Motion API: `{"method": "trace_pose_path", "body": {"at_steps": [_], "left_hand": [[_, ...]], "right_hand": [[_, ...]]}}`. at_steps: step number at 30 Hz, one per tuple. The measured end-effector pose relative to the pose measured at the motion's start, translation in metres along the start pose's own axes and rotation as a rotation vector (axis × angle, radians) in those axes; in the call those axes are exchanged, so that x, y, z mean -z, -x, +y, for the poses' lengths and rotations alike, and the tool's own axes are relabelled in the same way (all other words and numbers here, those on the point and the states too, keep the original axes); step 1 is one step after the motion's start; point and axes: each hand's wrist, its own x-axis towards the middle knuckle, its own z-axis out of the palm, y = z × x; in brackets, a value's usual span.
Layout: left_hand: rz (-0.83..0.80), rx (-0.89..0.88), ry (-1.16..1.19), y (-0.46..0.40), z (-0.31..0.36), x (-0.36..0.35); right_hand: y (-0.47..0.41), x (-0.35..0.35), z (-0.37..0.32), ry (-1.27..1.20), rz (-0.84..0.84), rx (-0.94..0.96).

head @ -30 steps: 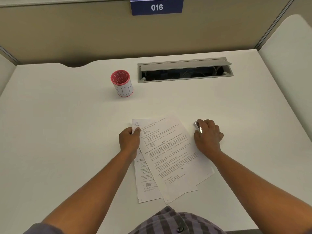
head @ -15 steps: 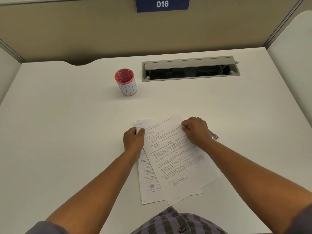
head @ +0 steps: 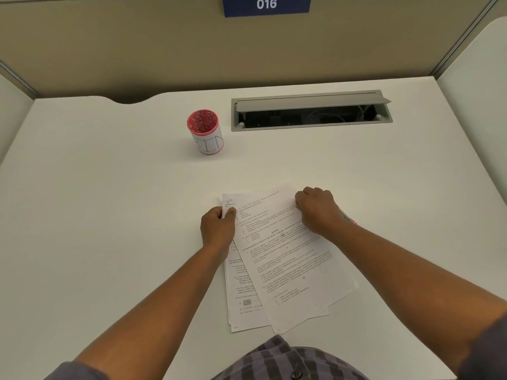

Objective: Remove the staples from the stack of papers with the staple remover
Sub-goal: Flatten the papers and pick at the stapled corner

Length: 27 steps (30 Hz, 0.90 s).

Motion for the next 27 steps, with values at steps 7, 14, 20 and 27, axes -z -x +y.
{"method": "trace_pose_path", "body": {"at_steps": [7,14,20,27], "left_hand": [[-0.014,-0.006,0.001,0.002,0.002,0.001],[-0.025,-0.009,0.0,0.004,0.003,-0.001],[-0.013,-0.044,-0.034,0.008,0.002,-0.005],[-0.011,-0.079,-0.042,0.013,0.006,-0.009]], "right_hand": [[0.004,-0.005,-0.002,0.033,-0.015,-0.012],[0.009,-0.004,-0.013,-0.583,-0.026,-0.168],[0.013,0.018,-0.023,-1.339,-0.198,-0.375],[0.014,0.028,-0.027,-1.887,-0.42,-0.4]]}}
